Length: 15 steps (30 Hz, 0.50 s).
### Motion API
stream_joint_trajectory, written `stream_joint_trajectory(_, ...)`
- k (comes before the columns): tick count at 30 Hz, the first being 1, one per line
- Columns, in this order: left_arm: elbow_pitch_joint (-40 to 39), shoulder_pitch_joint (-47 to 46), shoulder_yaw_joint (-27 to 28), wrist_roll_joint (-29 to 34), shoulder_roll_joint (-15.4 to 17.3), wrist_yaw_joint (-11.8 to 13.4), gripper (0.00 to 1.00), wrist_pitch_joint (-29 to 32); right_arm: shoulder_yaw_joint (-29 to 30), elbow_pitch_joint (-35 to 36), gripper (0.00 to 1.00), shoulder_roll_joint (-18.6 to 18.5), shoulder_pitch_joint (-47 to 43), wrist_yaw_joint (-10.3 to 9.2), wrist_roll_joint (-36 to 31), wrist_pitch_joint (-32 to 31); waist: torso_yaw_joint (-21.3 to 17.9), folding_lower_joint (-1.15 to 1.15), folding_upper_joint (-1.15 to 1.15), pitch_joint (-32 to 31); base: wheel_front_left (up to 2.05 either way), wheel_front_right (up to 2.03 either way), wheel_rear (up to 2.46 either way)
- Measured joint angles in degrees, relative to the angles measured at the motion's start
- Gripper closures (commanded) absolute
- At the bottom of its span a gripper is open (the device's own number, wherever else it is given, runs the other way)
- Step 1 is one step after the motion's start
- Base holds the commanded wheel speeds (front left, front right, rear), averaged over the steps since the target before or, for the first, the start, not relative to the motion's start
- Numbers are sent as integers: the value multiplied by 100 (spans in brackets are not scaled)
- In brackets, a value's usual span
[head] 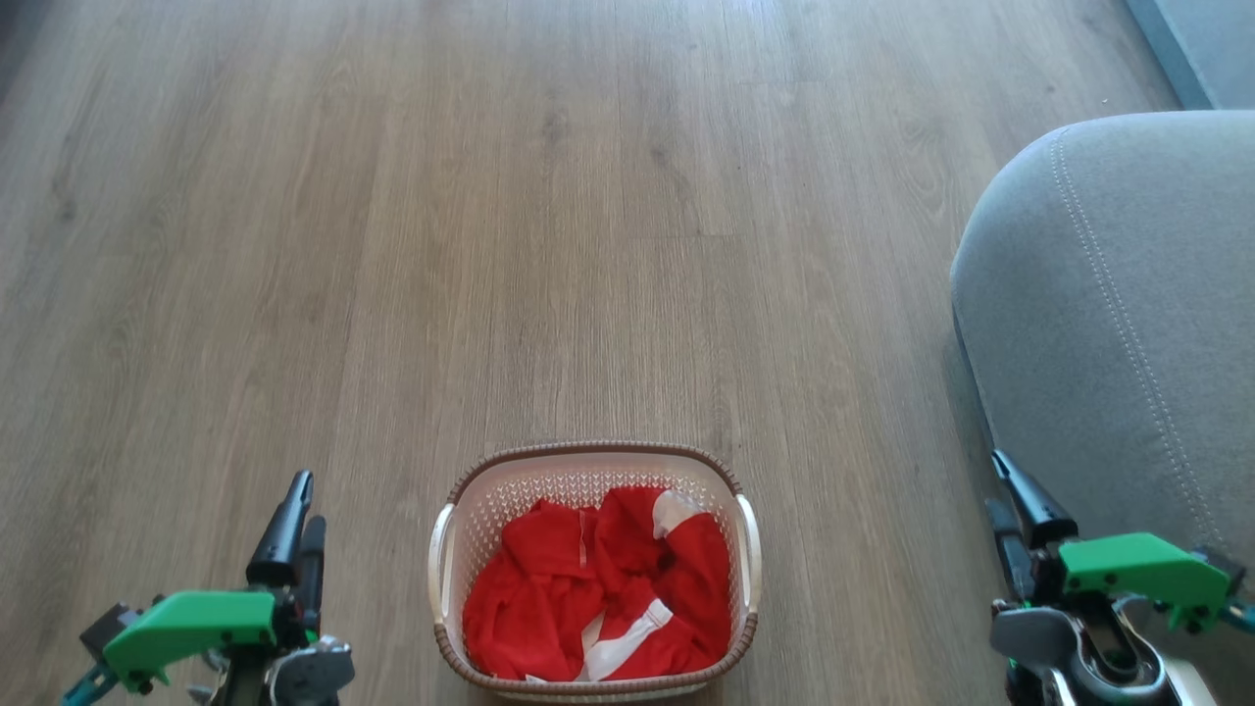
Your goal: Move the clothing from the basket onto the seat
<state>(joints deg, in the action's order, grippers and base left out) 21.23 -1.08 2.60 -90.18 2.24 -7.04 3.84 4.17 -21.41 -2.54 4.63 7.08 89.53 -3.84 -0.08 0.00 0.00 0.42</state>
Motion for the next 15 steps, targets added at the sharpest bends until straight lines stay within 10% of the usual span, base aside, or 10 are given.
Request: stream_joint_trajectory(15,66,-303,-209,646,126,0,0,-301,-378,-74,0,-185,332,0,-717,294,-9,0,0,24,0,0,0)
